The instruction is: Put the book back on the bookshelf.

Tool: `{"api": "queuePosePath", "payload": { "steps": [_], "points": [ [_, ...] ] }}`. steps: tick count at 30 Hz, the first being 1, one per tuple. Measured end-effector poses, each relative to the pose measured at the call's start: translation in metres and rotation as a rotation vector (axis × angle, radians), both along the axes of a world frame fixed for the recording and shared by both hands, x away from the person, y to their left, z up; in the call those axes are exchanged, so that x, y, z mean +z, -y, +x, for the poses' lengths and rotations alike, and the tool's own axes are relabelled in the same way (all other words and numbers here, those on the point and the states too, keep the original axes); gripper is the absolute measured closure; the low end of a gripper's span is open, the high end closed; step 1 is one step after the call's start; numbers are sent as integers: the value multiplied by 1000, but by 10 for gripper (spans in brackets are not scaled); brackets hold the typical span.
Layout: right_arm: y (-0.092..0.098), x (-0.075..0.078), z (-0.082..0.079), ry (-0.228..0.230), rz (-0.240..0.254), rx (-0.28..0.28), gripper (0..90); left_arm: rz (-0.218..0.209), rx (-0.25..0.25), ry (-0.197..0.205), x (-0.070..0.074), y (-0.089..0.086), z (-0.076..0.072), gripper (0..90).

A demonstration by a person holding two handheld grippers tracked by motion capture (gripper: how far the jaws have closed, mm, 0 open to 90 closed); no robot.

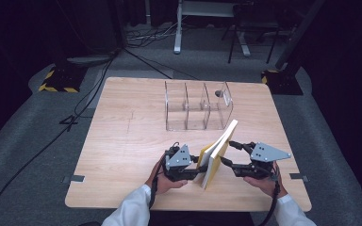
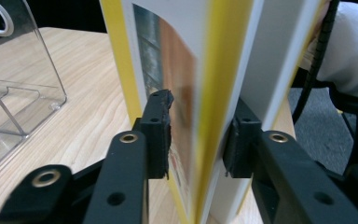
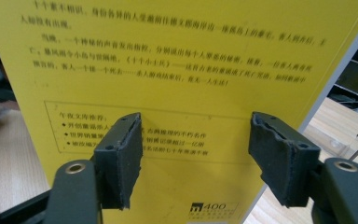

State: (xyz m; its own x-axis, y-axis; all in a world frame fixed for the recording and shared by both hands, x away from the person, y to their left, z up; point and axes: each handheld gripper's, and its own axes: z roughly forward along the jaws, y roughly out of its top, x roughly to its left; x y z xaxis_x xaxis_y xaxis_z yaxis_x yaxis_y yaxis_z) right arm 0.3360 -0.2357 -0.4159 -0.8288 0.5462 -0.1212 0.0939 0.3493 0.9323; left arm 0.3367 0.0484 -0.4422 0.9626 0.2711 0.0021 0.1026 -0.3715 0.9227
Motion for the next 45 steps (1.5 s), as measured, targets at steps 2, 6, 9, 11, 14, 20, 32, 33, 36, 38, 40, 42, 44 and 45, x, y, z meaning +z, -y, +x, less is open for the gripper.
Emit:
{"api": "queuePosePath", "payload": {
  "steps": [2,6,9,11,14,20,32,33,36,38,40,42,44,45],
  "points": [
    [0,-1,-2,-2,-10,5,376,14,-9,1,0,-2,-3,635],
    [-1,-3,-6,8,-26,7,377,26,-15,-9,0,-4,-8,575],
    [0,-5,-7,5,-21,6,376,33,-36,-17,0,-5,-13,460],
    [0,-7,-8,5,-35,-5,379,50,-46,-18,0,-1,-18,365],
    [-2,-10,-9,5,-44,2,378,70,-34,-10,-2,9,-25,300],
    [-8,-14,-10,3,-60,4,379,68,39,-8,2,23,-30,267],
    [-5,-18,-4,-5,-59,-37,344,111,197,28,-11,42,-35,362],
    [-5,-19,-3,-4,-61,-41,342,113,212,32,-12,42,-34,407],
    [-3,-18,-2,-5,-58,-51,333,108,224,30,-13,40,-33,543],
    [1,-18,0,-3,-54,-66,333,98,210,11,-13,35,-30,617],
    [8,-18,4,1,-49,-94,332,109,204,23,-13,28,-30,676],
    [13,-19,7,-4,-42,-107,325,112,185,22,-12,25,-28,706],
    [25,-20,14,-32,-8,-106,294,117,144,16,-11,17,-27,720],
    [29,-20,16,-40,2,-112,294,130,121,18,-10,12,-27,724]
  ]
}}
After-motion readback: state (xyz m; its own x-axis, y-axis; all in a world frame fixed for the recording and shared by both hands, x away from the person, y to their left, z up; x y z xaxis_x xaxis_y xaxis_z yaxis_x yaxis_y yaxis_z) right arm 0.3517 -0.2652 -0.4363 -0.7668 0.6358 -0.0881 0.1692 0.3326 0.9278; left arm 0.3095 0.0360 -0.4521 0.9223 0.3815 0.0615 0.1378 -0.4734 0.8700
